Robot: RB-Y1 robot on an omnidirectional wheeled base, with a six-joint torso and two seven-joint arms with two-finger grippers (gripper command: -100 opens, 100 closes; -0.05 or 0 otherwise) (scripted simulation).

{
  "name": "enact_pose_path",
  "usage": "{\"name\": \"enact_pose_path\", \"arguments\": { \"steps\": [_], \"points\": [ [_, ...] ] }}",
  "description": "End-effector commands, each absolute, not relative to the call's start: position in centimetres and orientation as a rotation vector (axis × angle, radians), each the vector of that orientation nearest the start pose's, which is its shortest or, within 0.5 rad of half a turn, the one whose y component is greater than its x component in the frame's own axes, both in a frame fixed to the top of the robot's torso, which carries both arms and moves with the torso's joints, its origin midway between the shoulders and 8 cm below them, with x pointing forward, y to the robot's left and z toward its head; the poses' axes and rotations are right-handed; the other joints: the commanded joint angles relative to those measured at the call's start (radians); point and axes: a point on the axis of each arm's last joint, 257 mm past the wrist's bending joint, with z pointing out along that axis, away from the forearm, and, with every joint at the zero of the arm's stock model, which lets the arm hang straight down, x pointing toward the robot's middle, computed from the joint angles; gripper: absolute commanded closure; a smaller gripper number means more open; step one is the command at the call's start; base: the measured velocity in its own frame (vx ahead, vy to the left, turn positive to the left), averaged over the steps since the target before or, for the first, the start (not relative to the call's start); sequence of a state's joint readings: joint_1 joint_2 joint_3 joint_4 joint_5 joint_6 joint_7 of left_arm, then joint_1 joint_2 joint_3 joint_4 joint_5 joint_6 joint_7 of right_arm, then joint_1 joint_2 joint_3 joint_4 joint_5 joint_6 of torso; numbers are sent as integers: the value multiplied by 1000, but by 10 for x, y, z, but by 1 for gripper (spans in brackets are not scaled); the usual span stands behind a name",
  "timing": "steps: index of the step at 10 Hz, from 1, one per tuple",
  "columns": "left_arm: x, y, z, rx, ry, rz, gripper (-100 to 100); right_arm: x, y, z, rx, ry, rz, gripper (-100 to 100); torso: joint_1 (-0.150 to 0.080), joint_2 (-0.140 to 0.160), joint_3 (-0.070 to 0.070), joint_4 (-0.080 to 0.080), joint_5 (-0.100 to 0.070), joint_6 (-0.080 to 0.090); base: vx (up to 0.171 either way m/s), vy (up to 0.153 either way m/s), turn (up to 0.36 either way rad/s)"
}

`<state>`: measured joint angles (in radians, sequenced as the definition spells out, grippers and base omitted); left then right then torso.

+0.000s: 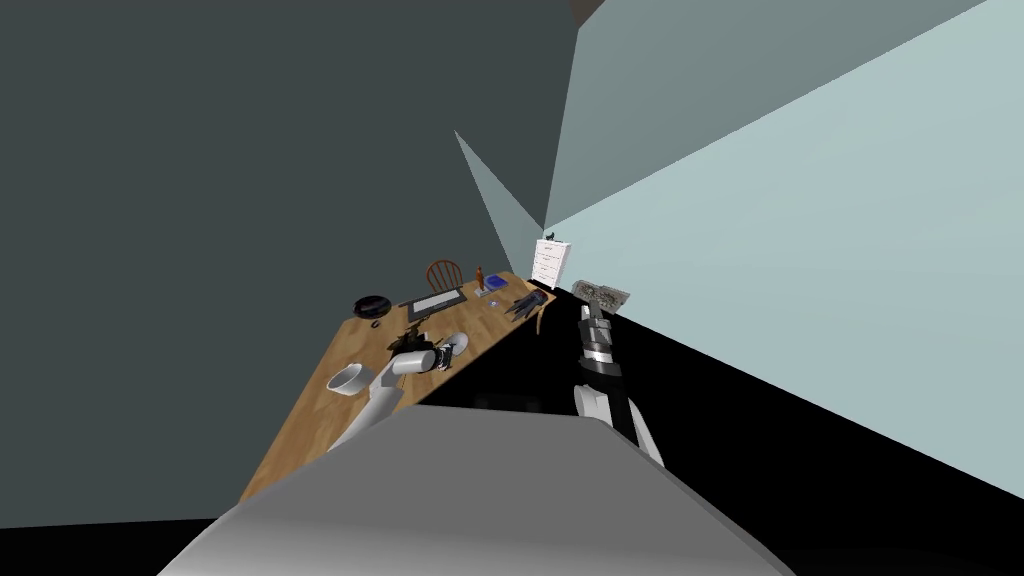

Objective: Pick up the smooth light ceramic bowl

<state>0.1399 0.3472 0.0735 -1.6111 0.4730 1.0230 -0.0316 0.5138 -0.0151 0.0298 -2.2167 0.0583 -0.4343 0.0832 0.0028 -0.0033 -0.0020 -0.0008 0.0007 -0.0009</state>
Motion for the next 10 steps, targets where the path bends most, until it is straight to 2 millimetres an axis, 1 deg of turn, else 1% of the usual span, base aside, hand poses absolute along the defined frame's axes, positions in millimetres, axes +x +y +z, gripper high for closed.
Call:
{"name": "enact_pose_path", "arguments": {
  "steps": [1, 2, 3, 4, 5, 6, 7, 8, 9, 10],
  "points": [
    [364, 341, -453, -2083, 1869, -570, 0, 367, -268, -23, 689, 781, 1181, 0, 0, 0, 0, 0, 0, 0, 6, 6, 0],
    [378, 330, -457, -2086, 1863, -578, -100, 367, -268, -23, 689, 781, 1181, 0, -2, 2, 1, 0, 0, 0, -34, 46, 62],
    [377, 331, -458, -2089, 1864, -575, -100, 367, -268, -23, 689, 781, 1181, 0, 0, 4, 2, 1, 0, 0, -39, 44, 18],
    [391, 319, -461, -2087, 1860, -586, -100, 367, -268, -23, 689, 781, 1181, 0, 0, 5, 3, 1, 0, 0, -51, 56, 48],
    [390, 319, -463, -2094, 1862, -580, -100, 367, -268, -23, 689, 781, 1181, 0, 1, 6, 3, 1, 0, 0, -43, 52, 17],
    [405, 307, -464, -2086, 1860, -593, -100, 367, -268, -23, 689, 781, 1181, 0, 1, 6, 3, 1, 0, 0, -51, 64, 59],
    [403, 307, -467, -2095, 1863, -583, -100, 367, -268, -23, 689, 781, 1181, 0, 1, 6, 3, 1, 0, 0, -37, 49, 16],
    [417, 294, -467, -2087, 1865, -595, -100, 367, -268, -23, 689, 781, 1181, 0, 1, 6, 3, 1, 0, 0, -43, 53, 50],
    [416, 294, -470, -2094, 1868, -586, -100, 367, -268, -23, 689, 781, 1181, 0, 1, 6, 3, 1, 0, 0, -45, 43, 19],
    [431, 279, -467, -2077, 1870, -604, -100, 367, -268, -23, 689, 781, 1181, 0, 0, 6, 3, 1, 0, 0, -49, 65, 52]
  ]
}}
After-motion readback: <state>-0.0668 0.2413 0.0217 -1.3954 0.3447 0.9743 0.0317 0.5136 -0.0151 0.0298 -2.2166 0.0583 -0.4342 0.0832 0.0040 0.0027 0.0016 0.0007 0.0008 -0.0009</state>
